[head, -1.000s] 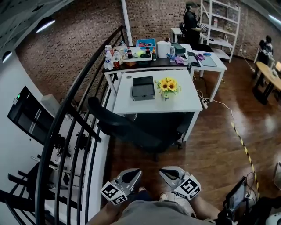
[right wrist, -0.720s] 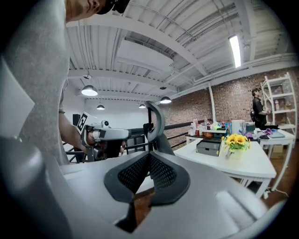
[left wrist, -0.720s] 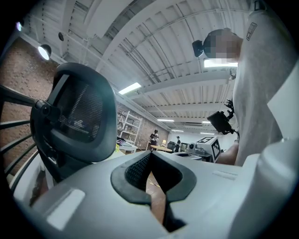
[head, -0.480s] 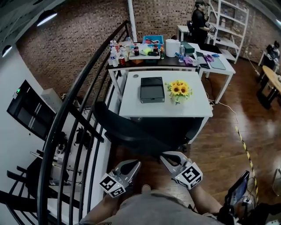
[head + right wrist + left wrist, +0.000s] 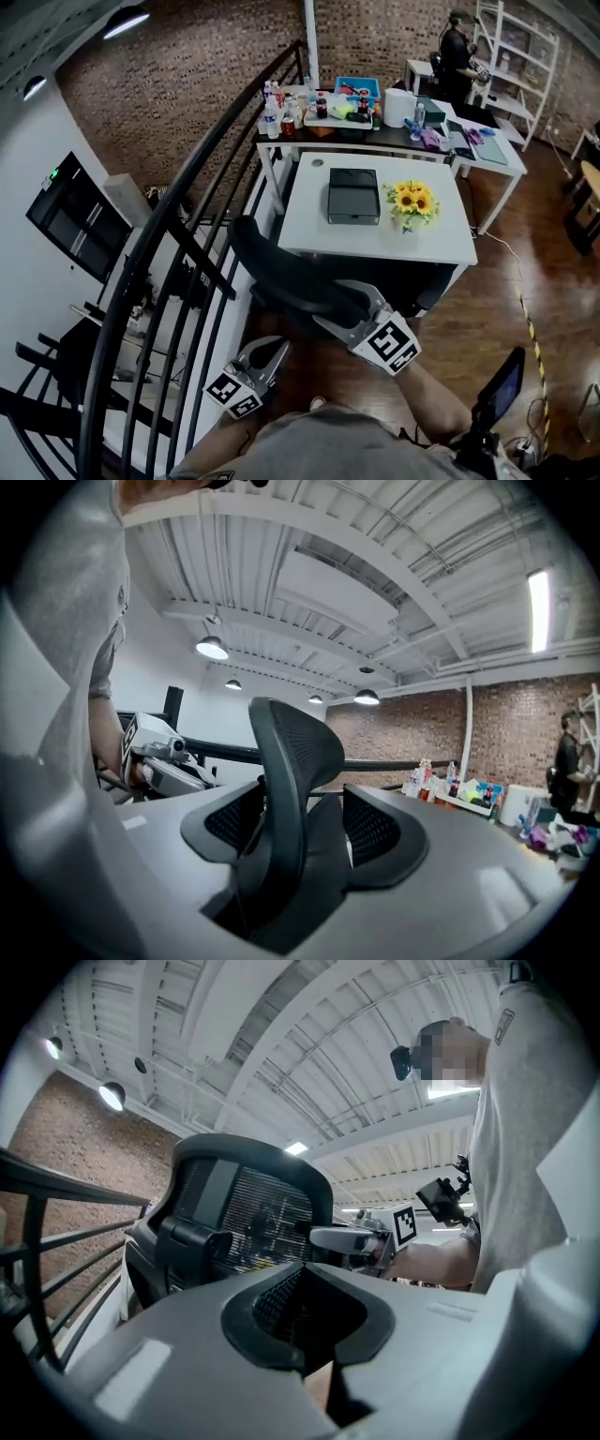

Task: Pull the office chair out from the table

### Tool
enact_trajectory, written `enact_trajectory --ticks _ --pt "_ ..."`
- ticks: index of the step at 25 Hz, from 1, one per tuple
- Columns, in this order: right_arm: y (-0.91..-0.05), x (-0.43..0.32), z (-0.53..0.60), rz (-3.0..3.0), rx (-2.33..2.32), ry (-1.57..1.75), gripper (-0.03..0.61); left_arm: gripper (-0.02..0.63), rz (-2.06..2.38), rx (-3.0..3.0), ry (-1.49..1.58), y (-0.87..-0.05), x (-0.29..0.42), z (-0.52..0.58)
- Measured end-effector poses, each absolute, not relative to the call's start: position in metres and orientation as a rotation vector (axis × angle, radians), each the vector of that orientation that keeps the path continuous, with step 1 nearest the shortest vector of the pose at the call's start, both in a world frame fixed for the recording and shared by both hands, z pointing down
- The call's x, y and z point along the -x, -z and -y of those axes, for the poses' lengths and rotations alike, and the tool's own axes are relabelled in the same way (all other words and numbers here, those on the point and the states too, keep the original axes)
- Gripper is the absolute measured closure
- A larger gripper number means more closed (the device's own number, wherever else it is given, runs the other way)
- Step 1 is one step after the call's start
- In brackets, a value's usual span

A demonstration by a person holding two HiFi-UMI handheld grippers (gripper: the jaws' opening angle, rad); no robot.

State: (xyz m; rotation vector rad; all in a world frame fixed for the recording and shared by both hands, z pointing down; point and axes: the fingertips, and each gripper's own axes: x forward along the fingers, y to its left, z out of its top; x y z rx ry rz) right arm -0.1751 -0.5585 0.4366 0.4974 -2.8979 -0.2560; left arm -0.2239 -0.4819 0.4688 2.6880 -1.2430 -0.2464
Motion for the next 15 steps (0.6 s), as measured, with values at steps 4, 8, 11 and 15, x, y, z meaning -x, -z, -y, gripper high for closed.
enact_trajectory --ticks 4,8,11,15 --pt "-0.436 0.202 0.557 2.820 -0.418 0.389 0.371 0.614 1.289 -2.670 0.249 -0.470 0.238 0.484" --pt "-0.437 0.209 0.556 2.787 -0.418 0.420 0.517 0.614 1.337 -2.661 0.262 -0.468 0.253 0.486" --pt "-0.438 0.206 0.556 2.785 -0.430 0.411 0.537 0.614 1.379 -2.649 0.273 -0.468 0.267 0.488" --pt "-0.438 0.195 0.554 2.781 -0.434 0.405 0.549 0.614 1.417 -2.646 0.267 -0.465 0.282 0.493"
